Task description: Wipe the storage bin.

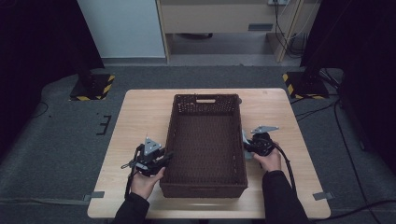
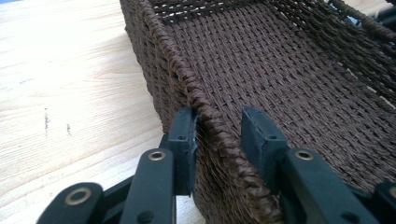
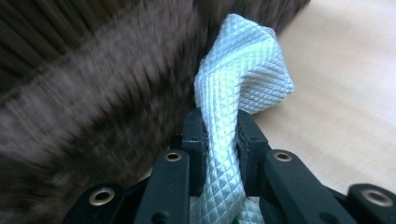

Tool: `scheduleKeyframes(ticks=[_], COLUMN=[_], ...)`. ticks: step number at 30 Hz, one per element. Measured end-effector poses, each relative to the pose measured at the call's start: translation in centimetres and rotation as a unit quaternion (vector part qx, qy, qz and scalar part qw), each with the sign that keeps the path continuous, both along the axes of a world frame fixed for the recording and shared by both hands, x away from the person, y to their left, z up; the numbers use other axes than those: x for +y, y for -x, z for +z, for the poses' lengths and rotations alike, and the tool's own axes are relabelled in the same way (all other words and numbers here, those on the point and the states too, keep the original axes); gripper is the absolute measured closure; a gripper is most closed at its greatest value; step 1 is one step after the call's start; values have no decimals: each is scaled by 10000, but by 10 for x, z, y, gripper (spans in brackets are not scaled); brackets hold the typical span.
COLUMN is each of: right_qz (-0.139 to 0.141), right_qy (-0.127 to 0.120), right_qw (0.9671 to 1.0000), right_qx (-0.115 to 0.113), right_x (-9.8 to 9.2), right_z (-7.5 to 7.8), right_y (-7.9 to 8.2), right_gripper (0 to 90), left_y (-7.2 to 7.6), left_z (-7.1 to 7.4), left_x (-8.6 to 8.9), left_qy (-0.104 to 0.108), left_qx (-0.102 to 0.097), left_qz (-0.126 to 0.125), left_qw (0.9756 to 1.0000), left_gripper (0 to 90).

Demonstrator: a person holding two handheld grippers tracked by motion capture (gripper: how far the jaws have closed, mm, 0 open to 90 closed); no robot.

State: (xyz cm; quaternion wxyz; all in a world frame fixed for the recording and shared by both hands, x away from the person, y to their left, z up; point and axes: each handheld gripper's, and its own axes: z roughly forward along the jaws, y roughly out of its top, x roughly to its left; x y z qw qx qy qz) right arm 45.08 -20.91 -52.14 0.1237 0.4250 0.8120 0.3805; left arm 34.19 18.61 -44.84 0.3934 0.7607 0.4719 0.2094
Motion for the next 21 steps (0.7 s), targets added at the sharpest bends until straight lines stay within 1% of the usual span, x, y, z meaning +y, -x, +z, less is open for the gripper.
scheduleKeyframes(ticks=[1, 2, 4, 5, 6, 7, 8, 9, 11, 12, 14, 15, 16, 17, 19, 21], right_qz=[-11, 15, -24, -50, -66, -135, -153, -186, -161, -135, -103, -73, -43, -22, -11, -44], right_qy=[53, 54, -32, -71, -175, -362, -549, -715, -925, -1027, -1137, -1152, -1097, -992, -828, -741], right_qw=[10000, 10000, 9999, 10000, 9998, 9989, 9973, 9951, 9904, 9882, 9854, 9853, 9863, 9876, 9909, 9932], right_qx=[82, 74, 104, 7, -101, -254, -455, -662, -1016, -1125, -1266, -1258, -1233, -1216, -1062, -900], right_x=[2, 2, 0, -1, -4, -7, -10, -13, -17, -19, -20, -21, -20, -19, -17, -15], right_z=[-4, -6, -2, 1, 8, 15, 24, 32, 47, 52, 60, 62, 62, 60, 52, 44], right_y=[0, 0, 0, 1, 2, 3, 4, 6, 12, 15, 19, 20, 21, 21, 19, 17], right_gripper=[776, 776, 776, 776, 777, 777, 777, 777, 777, 777, 777, 777, 778, 777, 777, 778], left_y=[0, -1, -3, -4, -5, -6, -7, -9, -11, -12, -14, -15, -15, -15, -15, -15], left_z=[0, 0, -1, 0, -1, -1, -1, -1, -1, -1, -1, -1, -1, -1, -2, -2], left_x=[0, 1, 1, 2, 2, 3, 3, 3, 3, 3, 3, 3, 3, 3, 3, 4], left_qy=[11, 27, 54, 42, 66, 52, 52, 88, 93, 78, 107, 106, 83, 98, 114, 130], left_qx=[-2, 1, 7, 13, -3, 2, 4, -7, -7, 0, -9, -11, -5, -9, -25, -42], left_qz=[14, 11, 16, -3, 8, -5, -5, 6, 8, 4, 17, 12, 3, 13, 5, 17], left_qw=[10000, 10000, 10000, 10000, 10000, 10000, 10000, 10000, 10000, 10000, 9999, 9999, 10000, 10000, 9999, 9999], left_gripper=[665, 667, 669, 669, 670, 671, 671, 672, 672, 673, 673, 673, 672, 671, 666, 650])
